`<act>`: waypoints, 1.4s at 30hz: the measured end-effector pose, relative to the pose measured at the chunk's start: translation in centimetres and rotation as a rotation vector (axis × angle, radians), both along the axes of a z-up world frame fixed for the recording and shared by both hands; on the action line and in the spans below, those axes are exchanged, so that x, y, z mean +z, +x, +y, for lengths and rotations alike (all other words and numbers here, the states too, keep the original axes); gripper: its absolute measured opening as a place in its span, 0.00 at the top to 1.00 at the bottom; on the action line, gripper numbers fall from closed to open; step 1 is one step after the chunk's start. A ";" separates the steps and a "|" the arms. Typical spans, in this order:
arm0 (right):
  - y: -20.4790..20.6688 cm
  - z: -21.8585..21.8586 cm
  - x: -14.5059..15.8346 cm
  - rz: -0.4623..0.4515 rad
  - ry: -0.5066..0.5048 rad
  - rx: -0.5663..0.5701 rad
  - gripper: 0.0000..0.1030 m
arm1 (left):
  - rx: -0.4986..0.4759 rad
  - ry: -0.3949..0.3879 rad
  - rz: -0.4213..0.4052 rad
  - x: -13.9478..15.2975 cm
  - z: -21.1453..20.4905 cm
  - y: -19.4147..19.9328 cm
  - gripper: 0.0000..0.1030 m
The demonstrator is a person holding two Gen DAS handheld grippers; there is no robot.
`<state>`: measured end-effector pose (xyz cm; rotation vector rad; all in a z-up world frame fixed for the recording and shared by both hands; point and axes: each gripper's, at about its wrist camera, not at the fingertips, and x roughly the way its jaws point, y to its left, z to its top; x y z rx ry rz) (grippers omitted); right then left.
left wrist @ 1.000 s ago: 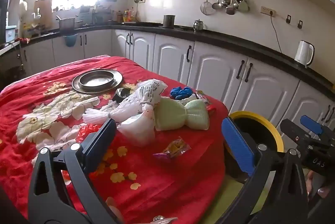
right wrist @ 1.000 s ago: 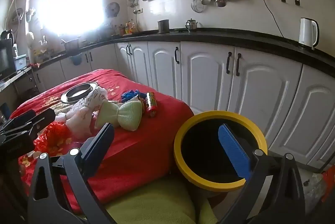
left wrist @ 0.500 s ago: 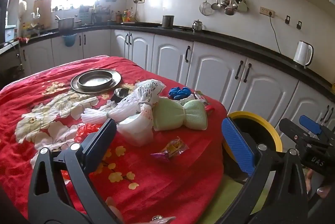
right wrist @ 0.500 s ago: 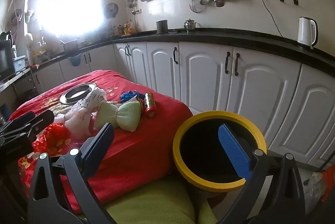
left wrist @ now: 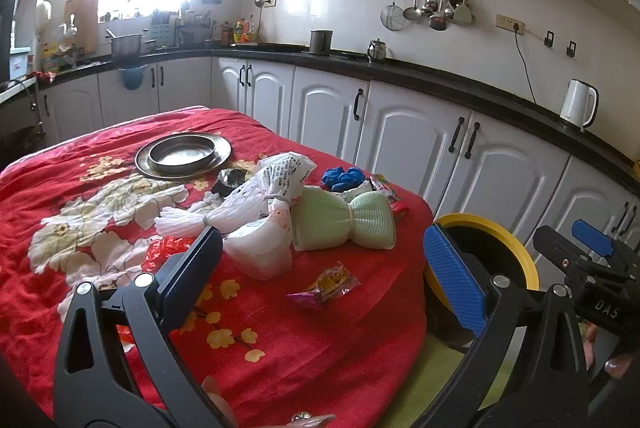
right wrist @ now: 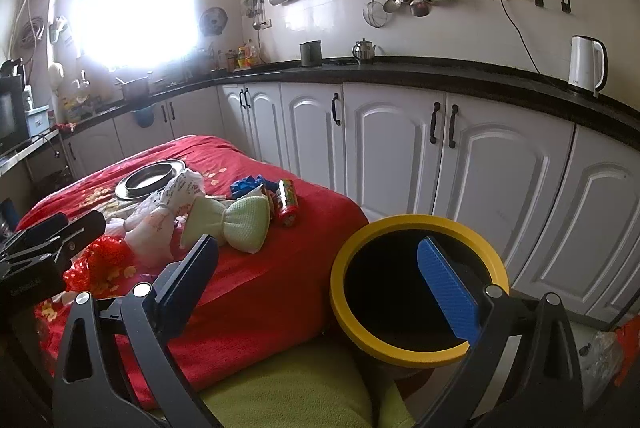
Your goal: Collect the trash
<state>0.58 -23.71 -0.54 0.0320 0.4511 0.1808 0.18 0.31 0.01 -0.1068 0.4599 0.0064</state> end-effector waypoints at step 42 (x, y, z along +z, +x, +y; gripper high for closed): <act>1.5 5.2 -0.4 0.055 -0.050 0.231 0.06 | 0.095 -0.070 0.023 -0.5 4.0 -0.3 0.10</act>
